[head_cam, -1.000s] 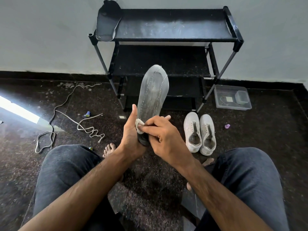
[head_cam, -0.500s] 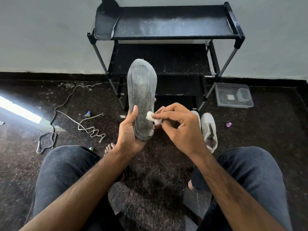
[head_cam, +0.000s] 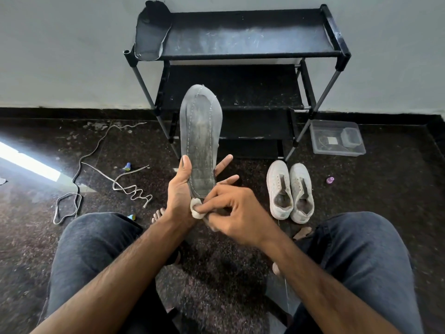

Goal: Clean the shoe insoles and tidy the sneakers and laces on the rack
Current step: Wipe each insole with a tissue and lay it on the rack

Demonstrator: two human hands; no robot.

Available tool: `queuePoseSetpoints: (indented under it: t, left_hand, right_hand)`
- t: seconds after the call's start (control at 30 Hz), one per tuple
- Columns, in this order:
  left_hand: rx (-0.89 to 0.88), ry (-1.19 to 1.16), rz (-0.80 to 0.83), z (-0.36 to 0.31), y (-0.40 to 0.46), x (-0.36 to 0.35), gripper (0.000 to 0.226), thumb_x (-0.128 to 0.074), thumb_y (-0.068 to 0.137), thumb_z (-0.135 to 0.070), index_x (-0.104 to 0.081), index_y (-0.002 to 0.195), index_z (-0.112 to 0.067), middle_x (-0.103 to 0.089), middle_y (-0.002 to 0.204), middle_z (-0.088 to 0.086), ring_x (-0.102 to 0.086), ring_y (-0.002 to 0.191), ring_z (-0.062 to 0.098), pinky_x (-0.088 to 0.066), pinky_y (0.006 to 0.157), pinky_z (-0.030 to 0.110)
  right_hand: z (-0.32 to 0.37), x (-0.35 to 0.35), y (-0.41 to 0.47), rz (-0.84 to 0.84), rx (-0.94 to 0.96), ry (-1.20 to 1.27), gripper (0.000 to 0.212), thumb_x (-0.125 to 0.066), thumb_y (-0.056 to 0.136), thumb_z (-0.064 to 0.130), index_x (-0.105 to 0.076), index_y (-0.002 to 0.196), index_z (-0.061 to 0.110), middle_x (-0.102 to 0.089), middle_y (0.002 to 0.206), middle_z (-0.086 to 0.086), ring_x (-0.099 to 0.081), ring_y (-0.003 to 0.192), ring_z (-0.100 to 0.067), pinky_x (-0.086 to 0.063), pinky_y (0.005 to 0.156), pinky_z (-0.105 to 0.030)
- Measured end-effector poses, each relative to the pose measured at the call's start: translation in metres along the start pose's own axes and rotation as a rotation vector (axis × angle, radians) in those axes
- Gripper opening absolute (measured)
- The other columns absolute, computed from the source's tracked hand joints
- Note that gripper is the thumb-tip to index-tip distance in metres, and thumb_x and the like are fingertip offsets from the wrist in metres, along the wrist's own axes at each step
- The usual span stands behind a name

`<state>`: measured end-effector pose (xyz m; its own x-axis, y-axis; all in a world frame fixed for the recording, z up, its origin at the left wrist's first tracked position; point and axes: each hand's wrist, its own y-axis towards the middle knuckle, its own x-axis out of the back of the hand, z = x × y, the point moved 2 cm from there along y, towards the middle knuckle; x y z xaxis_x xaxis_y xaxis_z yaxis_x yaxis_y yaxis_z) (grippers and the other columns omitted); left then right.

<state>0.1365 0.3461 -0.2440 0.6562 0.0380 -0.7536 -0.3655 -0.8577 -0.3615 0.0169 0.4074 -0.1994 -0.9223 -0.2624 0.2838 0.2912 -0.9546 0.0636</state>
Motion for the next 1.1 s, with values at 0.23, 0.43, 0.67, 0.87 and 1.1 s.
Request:
queuePoseSetpoints:
  t: [0.23,0.43,0.67,0.87,1.1]
  left_hand:
    - [0.028,0.096,-0.082,0.008,-0.003,-0.005,0.057,-0.040,0.104,-0.048,-0.053,0.144,-0.010,-0.066,0.131,0.016,-0.071,0.110,0.028,-0.061,0.083,0.046]
    - [0.108,0.105,-0.059,0.010,-0.001,0.009,0.069,-0.031,0.107,-0.054,-0.045,0.150,-0.002,-0.051,0.148,0.028,-0.053,0.138,0.036,-0.045,0.113,0.045]
    - [0.045,0.157,-0.057,0.011,0.005,0.008,0.053,-0.042,0.106,-0.042,-0.047,0.150,-0.012,-0.066,0.130,0.016,-0.070,0.100,0.025,-0.059,0.068,0.034]
    - [0.006,0.278,-0.106,0.003,-0.004,0.000,0.060,-0.049,0.099,-0.055,-0.056,0.144,-0.015,-0.066,0.125,0.012,-0.051,0.071,0.010,-0.044,0.053,0.023]
    - [-0.188,0.360,-0.034,-0.039,-0.017,-0.036,0.043,-0.043,0.107,-0.009,-0.059,0.138,-0.032,-0.068,0.101,0.001,-0.058,0.071,0.008,-0.051,0.056,0.022]
  right_hand:
    - [-0.012,0.039,0.020,-0.383,0.044,-0.235,0.024,-0.071,0.089,0.002,-0.078,0.110,0.010,-0.068,0.098,0.002,-0.066,0.085,-0.011,-0.059,0.075,-0.028]
    - [-0.023,0.016,0.019,-0.063,0.090,-0.368,0.025,-0.070,0.086,-0.001,-0.080,0.105,0.009,-0.066,0.094,0.002,-0.062,0.081,-0.009,-0.052,0.074,-0.021]
    - [-0.028,0.042,0.028,-0.195,-0.196,0.293,0.022,-0.065,0.082,-0.002,-0.079,0.098,0.007,-0.074,0.096,-0.014,-0.065,0.084,-0.024,-0.055,0.078,-0.038]
    - [-0.023,0.059,0.032,-0.433,-0.345,0.705,0.025,-0.056,0.093,-0.010,-0.072,0.104,0.006,-0.076,0.090,-0.003,-0.072,0.082,-0.016,-0.058,0.067,-0.025]
    - [0.012,0.083,0.045,-0.477,-0.371,0.969,0.018,-0.053,0.099,-0.005,-0.066,0.111,0.000,-0.074,0.101,-0.018,-0.076,0.088,-0.027,-0.065,0.074,-0.033]
